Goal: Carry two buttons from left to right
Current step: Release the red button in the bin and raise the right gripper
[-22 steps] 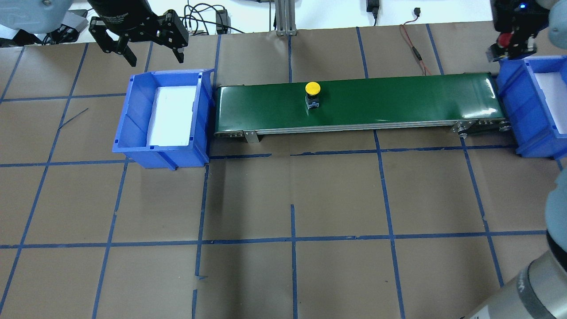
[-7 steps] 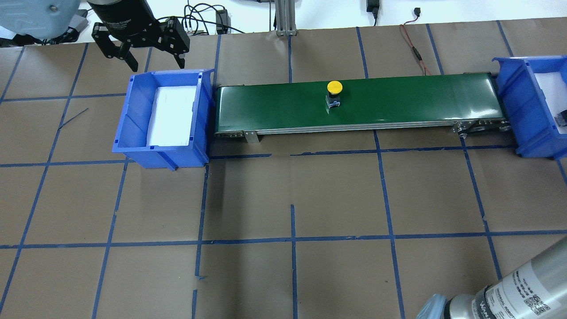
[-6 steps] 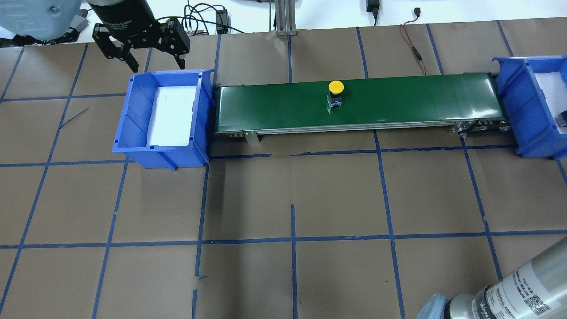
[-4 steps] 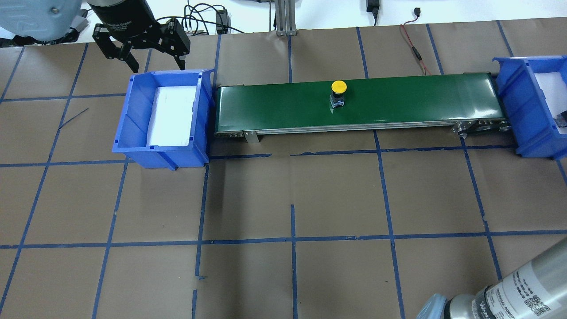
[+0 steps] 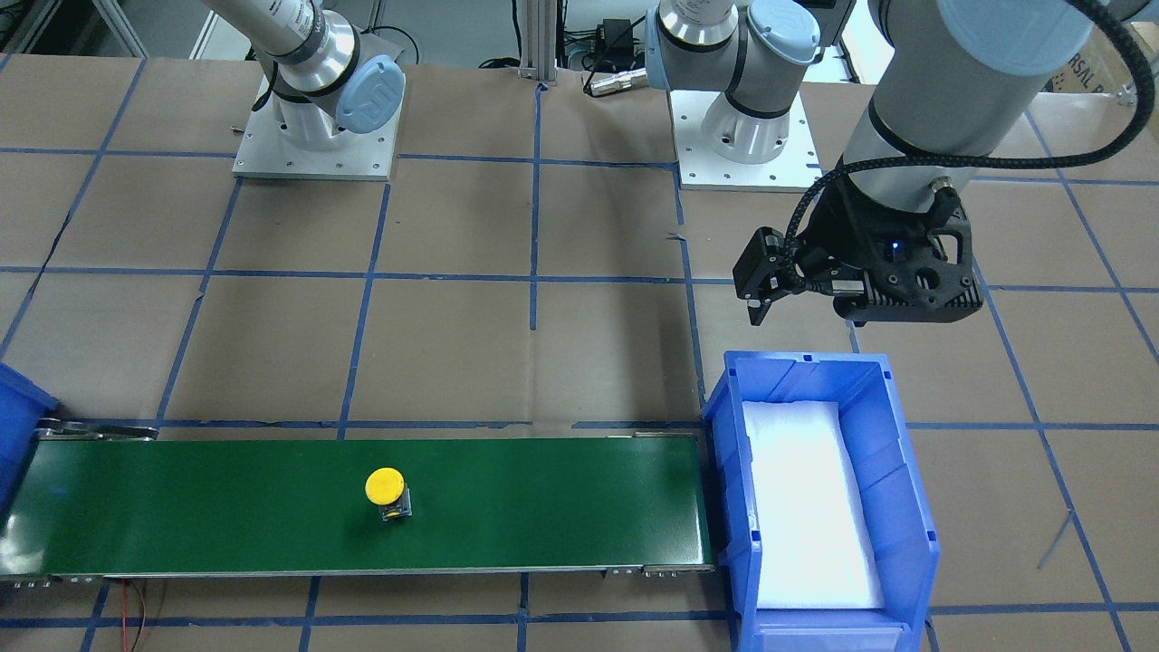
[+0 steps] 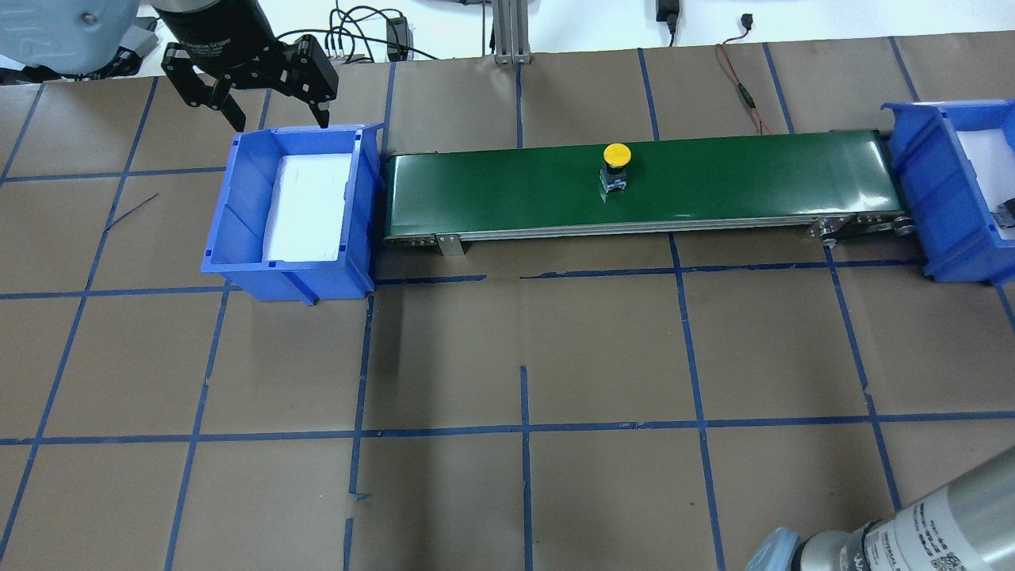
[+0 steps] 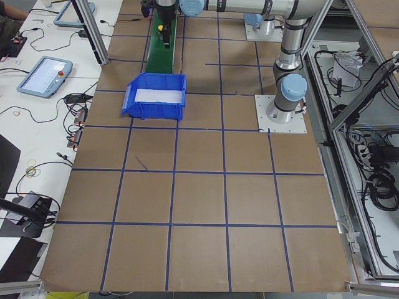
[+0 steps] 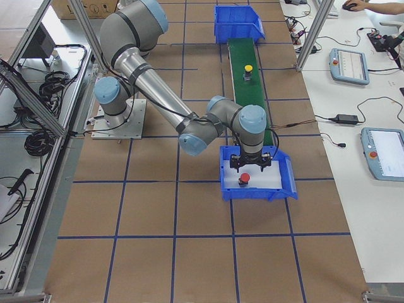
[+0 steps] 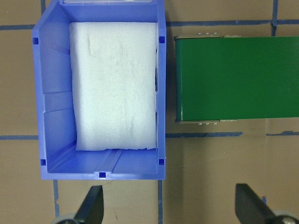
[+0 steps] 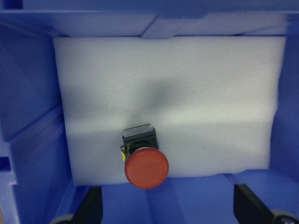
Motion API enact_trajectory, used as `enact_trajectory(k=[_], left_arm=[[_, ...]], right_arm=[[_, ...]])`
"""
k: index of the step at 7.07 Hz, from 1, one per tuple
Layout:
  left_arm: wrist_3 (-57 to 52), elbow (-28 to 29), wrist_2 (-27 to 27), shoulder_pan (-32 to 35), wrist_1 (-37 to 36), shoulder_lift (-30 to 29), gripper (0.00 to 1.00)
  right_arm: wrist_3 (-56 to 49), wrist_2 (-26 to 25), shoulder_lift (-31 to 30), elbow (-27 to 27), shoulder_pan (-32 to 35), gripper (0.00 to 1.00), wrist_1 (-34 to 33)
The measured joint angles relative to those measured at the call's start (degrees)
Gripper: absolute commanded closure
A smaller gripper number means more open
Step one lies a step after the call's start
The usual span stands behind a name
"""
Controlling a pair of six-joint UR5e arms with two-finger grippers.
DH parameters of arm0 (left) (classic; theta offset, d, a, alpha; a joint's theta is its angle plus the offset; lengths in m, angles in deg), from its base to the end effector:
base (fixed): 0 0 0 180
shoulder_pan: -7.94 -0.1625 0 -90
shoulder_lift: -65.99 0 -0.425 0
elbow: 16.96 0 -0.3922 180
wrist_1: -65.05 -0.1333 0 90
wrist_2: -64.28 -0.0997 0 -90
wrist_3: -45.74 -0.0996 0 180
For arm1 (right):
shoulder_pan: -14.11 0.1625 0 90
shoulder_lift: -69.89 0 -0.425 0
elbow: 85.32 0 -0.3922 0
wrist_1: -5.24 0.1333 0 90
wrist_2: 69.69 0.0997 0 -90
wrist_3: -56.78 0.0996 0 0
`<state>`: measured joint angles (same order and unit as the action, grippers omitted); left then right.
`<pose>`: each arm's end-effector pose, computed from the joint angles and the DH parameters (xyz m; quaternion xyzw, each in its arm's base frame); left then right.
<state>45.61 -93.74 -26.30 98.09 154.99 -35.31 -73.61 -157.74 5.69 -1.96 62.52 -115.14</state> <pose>-0.1338 -0.5780 0.4963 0.0024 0.9998 -0.0173 0.0051 -0.3442 -0.5938 0.3382 0.6974 -0.7098 0.0237 0.0963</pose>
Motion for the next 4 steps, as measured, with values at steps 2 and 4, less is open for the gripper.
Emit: enact_trajectory(k=[2, 4], left_arm=[[0.0, -0.1, -0.1, -0.1, 0.1, 0.0, 0.0], [0.0, -0.1, 0.0, -0.1, 0.0, 0.0, 0.0]], right_arm=[[0.3, 0.0, -2.7, 0.3, 6.0, 0.0, 0.5], [4.6, -1.4, -3.9, 2.5, 13.8, 0.0, 0.5]])
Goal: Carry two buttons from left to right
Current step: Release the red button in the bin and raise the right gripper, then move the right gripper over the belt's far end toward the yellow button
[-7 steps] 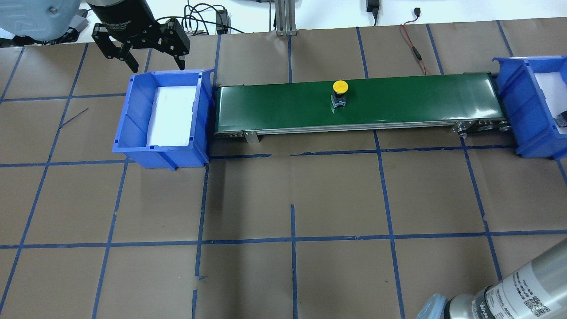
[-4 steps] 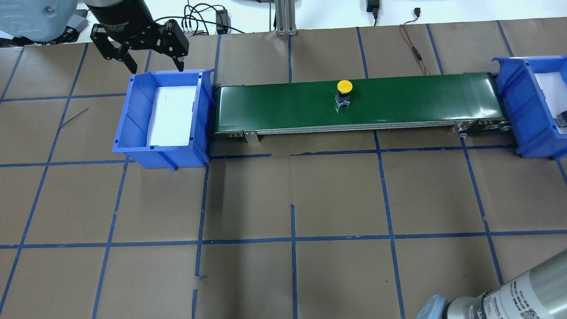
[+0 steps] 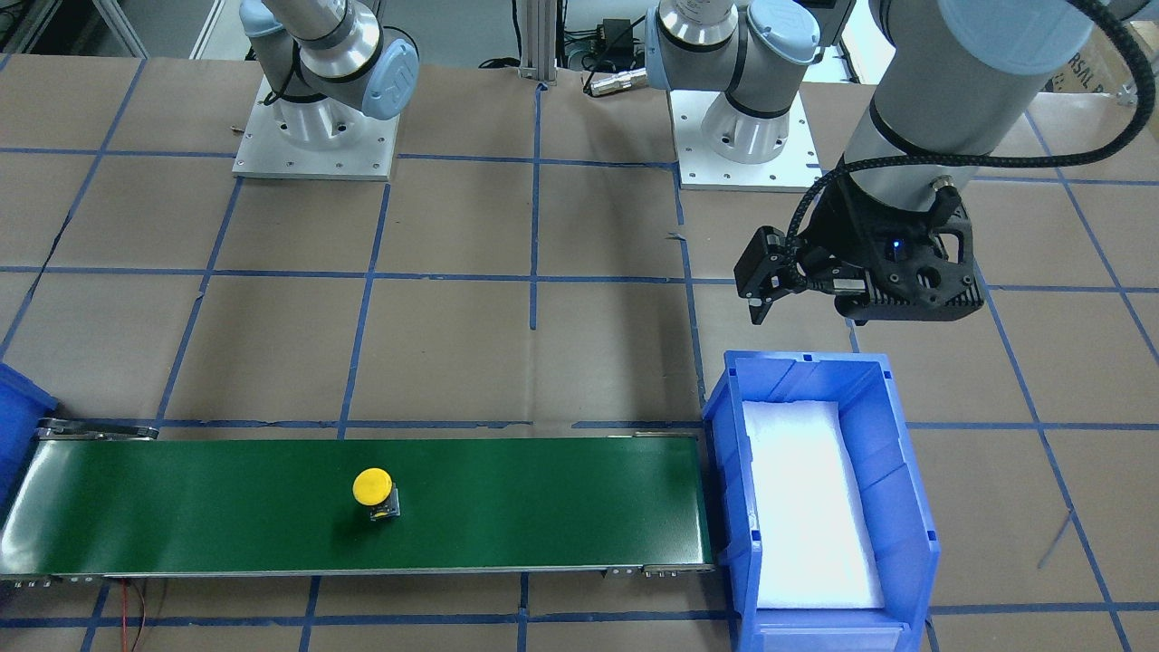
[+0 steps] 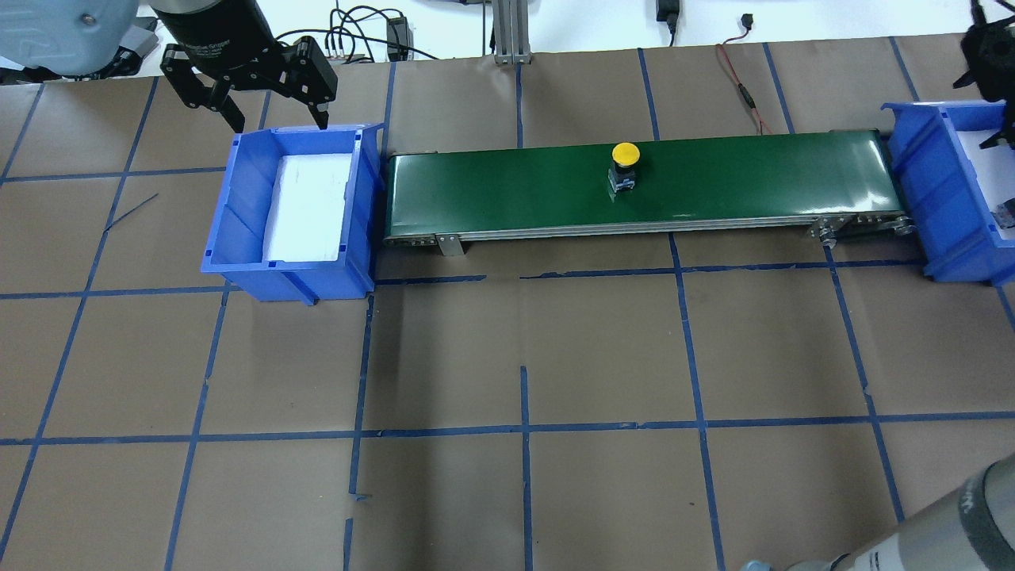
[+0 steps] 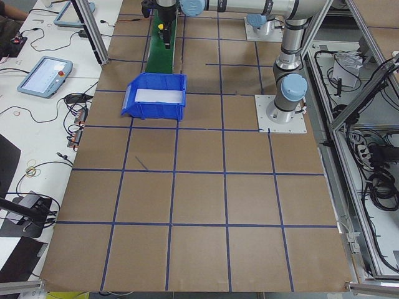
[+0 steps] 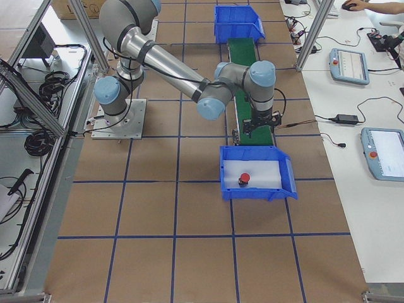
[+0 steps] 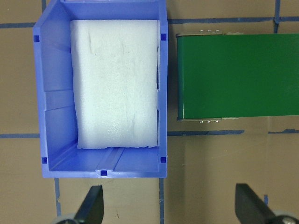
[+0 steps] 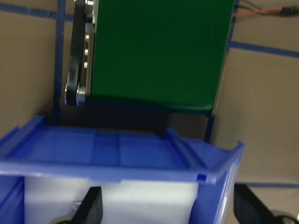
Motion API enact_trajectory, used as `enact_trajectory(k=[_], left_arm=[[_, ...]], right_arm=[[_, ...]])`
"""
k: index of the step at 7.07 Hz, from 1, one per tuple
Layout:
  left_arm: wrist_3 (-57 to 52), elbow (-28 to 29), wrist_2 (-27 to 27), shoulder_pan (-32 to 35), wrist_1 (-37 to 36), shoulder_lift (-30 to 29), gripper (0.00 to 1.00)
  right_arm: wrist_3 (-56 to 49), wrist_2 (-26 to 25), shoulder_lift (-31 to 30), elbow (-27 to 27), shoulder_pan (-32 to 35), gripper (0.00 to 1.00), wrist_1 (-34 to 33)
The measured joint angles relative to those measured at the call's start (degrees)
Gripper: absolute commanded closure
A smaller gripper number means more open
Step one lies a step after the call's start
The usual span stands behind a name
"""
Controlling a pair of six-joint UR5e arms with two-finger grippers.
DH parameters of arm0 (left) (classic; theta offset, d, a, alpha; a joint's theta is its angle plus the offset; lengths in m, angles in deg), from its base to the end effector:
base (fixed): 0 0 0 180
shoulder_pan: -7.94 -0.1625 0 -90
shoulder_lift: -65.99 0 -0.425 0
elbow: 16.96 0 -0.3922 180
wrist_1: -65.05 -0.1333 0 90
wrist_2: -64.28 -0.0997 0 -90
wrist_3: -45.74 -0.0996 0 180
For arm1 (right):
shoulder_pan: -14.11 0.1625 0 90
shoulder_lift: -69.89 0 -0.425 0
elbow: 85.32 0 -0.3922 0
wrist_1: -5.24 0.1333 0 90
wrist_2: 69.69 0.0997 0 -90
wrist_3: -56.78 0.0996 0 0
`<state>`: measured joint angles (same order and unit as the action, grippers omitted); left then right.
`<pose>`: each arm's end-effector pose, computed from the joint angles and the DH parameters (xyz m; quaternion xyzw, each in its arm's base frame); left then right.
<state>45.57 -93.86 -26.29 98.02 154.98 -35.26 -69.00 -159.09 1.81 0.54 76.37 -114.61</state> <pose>-0.1331 -0.5777 0.4958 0.0021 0.9998 -0.0168 0.0050 -0.1839 -0.6382 0.3605 0.7511 -0.6517 0.0291 0.1011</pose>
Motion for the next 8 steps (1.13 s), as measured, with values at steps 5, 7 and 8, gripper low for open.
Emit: enact_trajectory(k=[5, 7, 8], left_arm=[[0.0, 0.0, 0.1, 0.0, 0.0, 0.0, 0.0], [0.0, 0.0, 0.1, 0.0, -0.1, 0.0, 0.0], [0.0, 0.0, 0.2, 0.0, -0.1, 0.0, 0.0]], right_arm=[[15.9, -2.3, -1.2, 7.5, 12.0, 0.0, 0.9], [18.7, -1.8, -1.1, 8.5, 12.3, 0.0, 0.6], [20.0, -1.0, -1.0, 8.6, 12.4, 0.0, 0.4]])
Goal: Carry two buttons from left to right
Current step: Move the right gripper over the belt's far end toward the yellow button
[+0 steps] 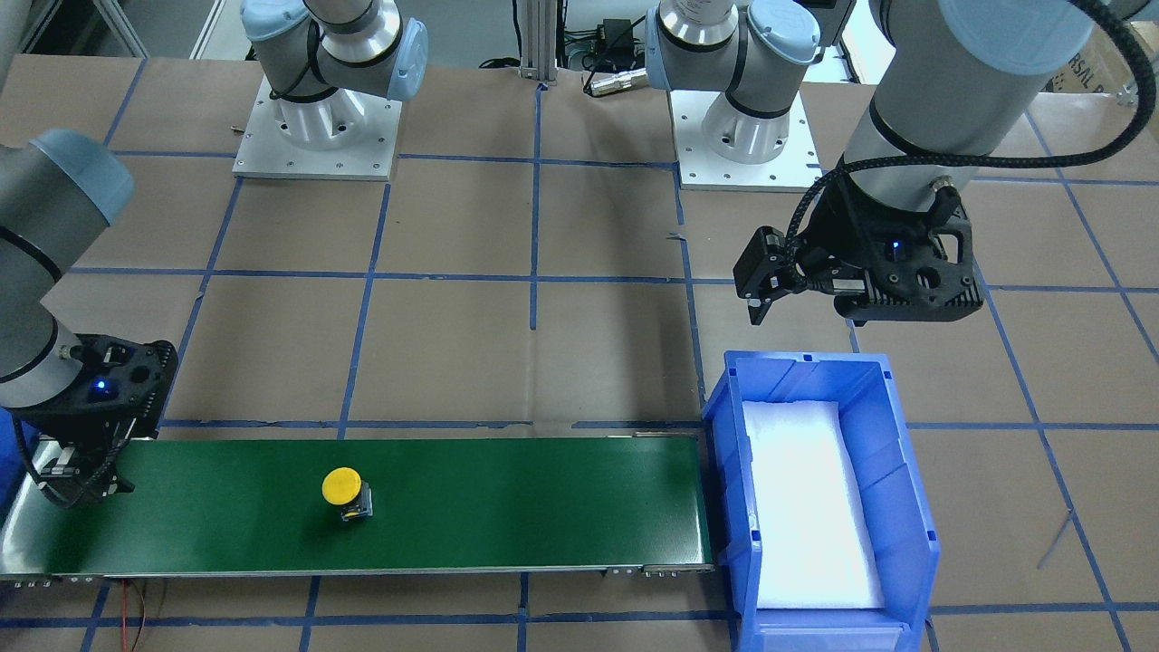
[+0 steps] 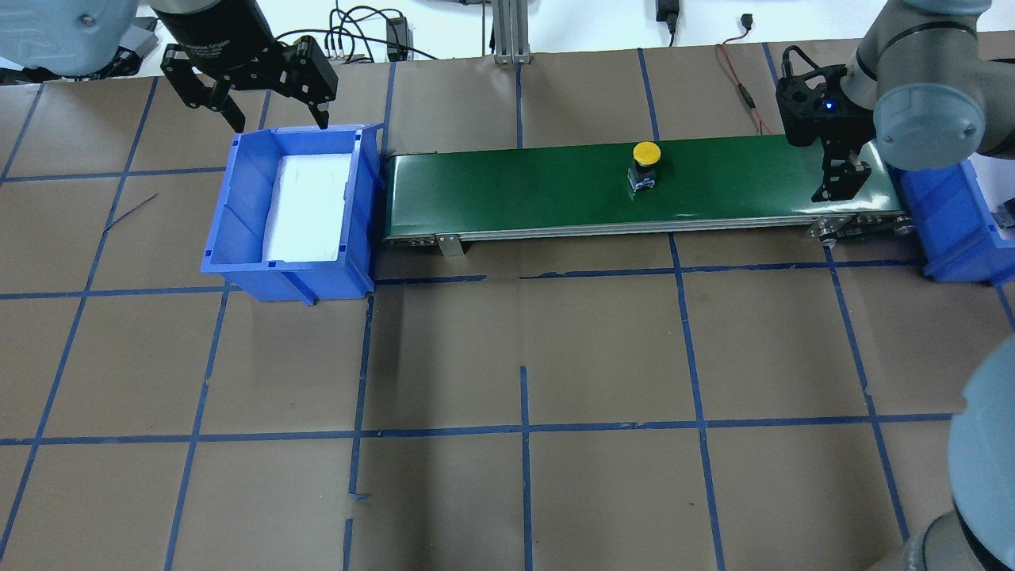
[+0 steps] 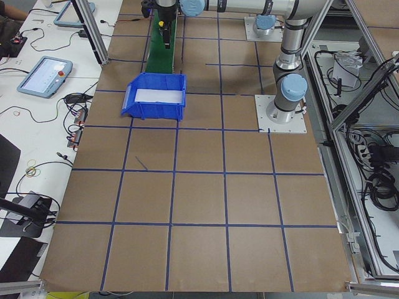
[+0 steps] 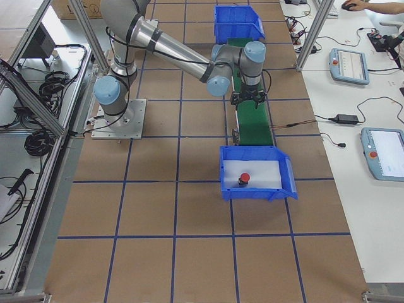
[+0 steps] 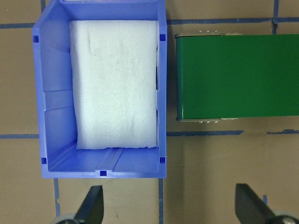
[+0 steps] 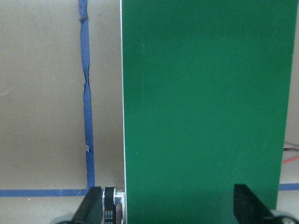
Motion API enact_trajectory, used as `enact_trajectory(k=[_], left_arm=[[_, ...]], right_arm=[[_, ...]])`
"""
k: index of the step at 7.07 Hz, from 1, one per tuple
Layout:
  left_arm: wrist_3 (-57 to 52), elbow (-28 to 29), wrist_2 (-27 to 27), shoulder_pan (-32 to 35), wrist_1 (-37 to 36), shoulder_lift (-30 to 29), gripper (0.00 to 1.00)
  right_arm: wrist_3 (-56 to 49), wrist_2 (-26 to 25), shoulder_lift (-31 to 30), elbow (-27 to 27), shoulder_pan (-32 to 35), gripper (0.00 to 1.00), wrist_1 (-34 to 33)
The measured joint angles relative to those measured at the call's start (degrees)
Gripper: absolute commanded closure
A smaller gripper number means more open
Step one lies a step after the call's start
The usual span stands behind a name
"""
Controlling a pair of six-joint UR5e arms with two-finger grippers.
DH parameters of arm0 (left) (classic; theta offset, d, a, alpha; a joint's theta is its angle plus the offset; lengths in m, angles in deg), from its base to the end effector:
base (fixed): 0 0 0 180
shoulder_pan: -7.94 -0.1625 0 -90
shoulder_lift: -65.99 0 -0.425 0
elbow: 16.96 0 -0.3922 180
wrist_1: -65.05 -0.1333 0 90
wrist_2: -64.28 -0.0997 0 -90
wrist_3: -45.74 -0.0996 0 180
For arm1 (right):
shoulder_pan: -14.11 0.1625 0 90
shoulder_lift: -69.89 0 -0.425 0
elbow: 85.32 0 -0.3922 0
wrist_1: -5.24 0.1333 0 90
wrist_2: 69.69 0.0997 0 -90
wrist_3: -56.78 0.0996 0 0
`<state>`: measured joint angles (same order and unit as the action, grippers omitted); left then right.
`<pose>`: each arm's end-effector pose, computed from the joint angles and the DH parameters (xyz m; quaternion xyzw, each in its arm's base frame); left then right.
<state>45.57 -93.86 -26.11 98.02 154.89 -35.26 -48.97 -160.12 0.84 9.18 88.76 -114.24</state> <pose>-0.1334 -0.5779 0.4960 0.0021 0.9998 -0.0175 0.0034 -0.0343 -0.6258 0.2985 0.7090 -0.7043 0.0140 0.0325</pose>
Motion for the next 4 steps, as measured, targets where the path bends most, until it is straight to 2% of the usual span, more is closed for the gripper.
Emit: enact_trajectory(k=[4], left_arm=[[0.0, 0.0, 0.0, 0.0, 0.0, 0.0, 0.0]], right_arm=[[0.8, 1.2, 0.2, 0.0, 0.0, 0.0, -0.9]])
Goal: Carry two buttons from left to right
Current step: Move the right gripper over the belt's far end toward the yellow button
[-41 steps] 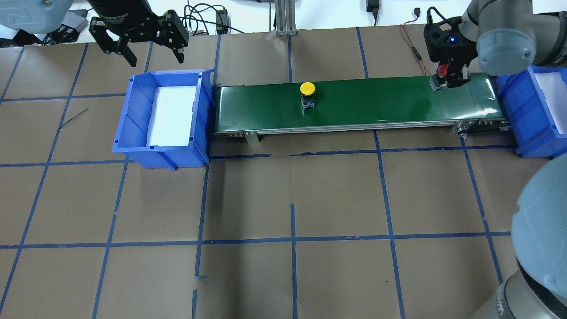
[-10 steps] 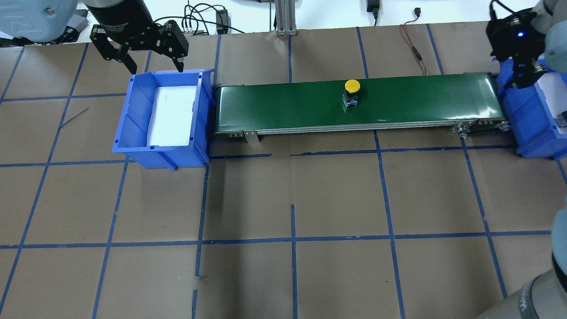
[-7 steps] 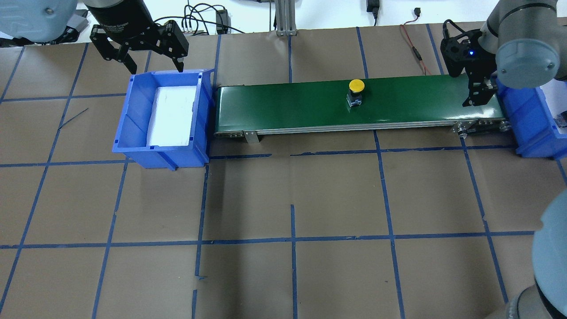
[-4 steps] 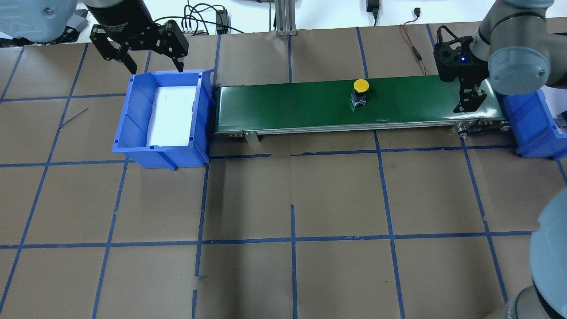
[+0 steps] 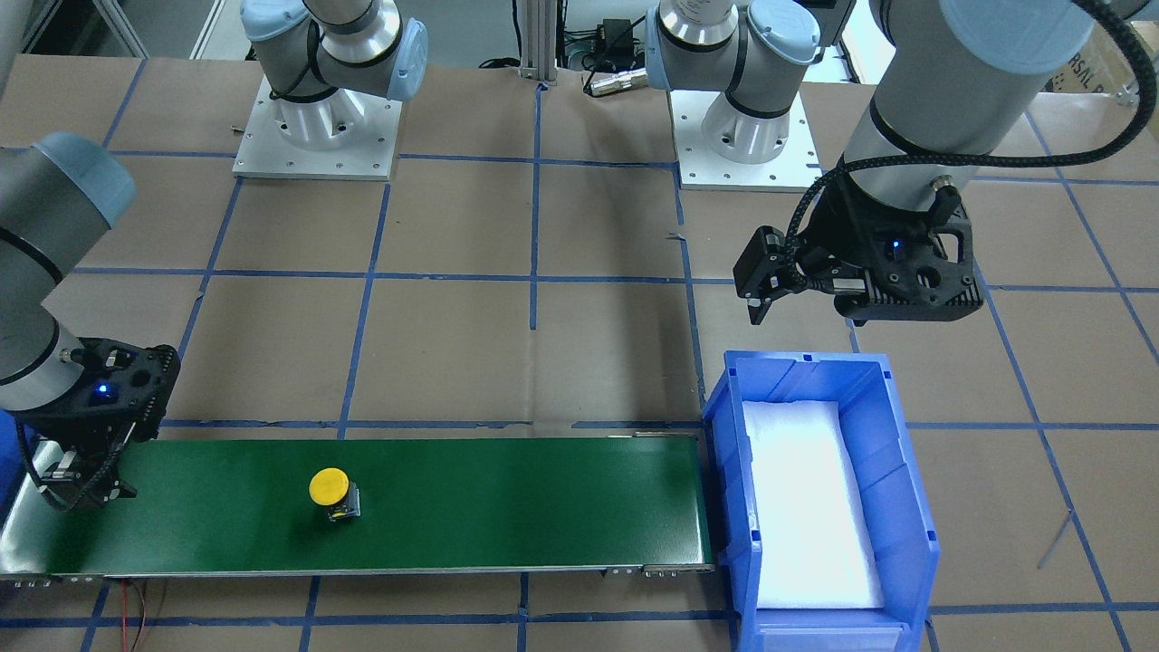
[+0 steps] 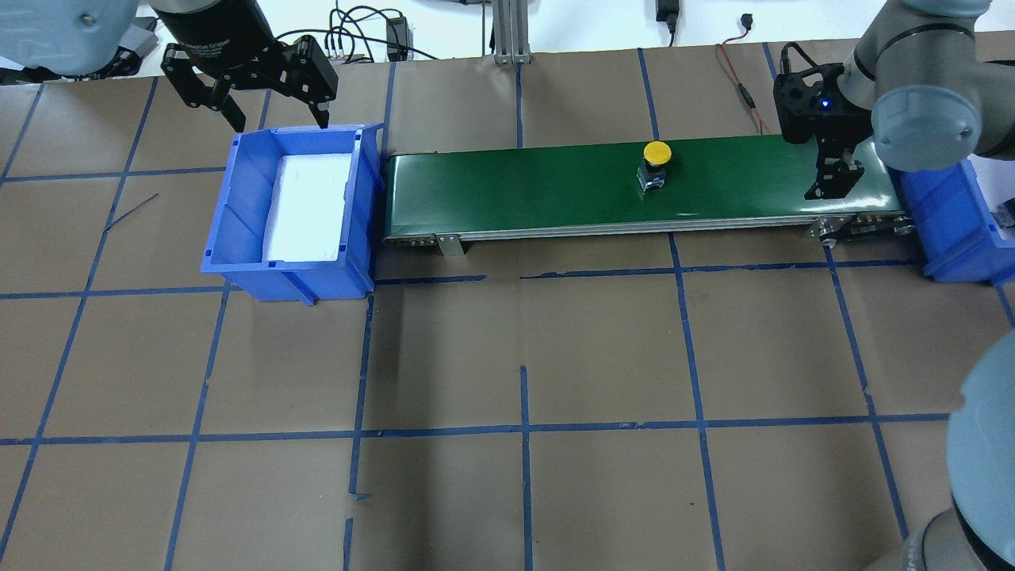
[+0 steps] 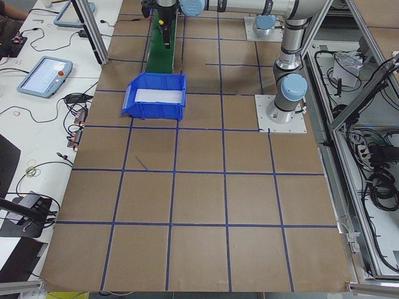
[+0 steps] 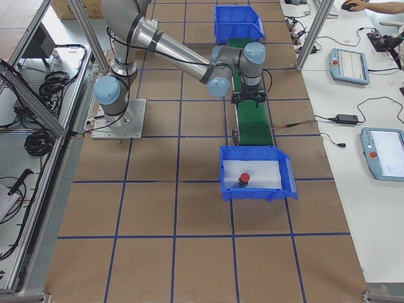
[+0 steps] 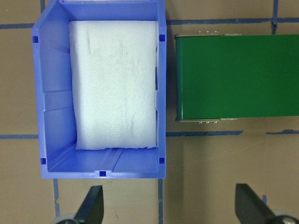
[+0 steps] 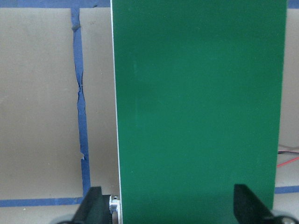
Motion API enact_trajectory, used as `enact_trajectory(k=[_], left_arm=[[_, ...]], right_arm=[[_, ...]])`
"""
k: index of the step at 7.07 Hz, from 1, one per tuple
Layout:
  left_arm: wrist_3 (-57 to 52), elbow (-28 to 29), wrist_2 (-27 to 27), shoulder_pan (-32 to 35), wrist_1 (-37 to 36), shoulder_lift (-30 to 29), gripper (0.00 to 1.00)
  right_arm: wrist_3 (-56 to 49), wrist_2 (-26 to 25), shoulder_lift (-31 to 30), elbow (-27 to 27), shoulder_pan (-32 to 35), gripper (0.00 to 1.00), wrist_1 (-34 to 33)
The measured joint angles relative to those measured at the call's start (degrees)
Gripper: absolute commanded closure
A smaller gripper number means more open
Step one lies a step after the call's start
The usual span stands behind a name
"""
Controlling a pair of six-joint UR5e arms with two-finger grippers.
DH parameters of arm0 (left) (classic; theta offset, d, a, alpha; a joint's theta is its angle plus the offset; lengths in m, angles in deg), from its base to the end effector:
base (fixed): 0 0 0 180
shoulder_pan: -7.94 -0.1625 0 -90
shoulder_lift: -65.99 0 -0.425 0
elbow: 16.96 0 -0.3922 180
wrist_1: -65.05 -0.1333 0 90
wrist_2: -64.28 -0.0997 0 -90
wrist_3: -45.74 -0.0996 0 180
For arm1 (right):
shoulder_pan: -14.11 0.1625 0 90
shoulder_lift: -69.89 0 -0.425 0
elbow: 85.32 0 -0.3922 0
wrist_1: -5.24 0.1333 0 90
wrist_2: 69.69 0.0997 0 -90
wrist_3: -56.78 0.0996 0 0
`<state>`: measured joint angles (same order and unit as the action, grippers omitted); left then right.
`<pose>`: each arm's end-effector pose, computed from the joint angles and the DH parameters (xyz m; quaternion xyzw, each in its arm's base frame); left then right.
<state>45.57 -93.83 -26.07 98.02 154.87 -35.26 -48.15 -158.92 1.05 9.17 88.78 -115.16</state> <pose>-0.1335 -0.5779 0.4963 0.0021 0.9998 -0.0180 0.0031 -0.0326 -0.6283 0.2981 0.7042 -0.7087 0.0265 0.0326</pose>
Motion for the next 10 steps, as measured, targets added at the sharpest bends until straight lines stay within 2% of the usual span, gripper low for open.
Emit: enact_trajectory(k=[10], left_arm=[[-1.7, 0.9, 2.2, -3.1, -0.1, 0.8, 0.0]], right_arm=[[1.0, 0.5, 0.4, -0.1, 1.9, 0.0, -0.4]])
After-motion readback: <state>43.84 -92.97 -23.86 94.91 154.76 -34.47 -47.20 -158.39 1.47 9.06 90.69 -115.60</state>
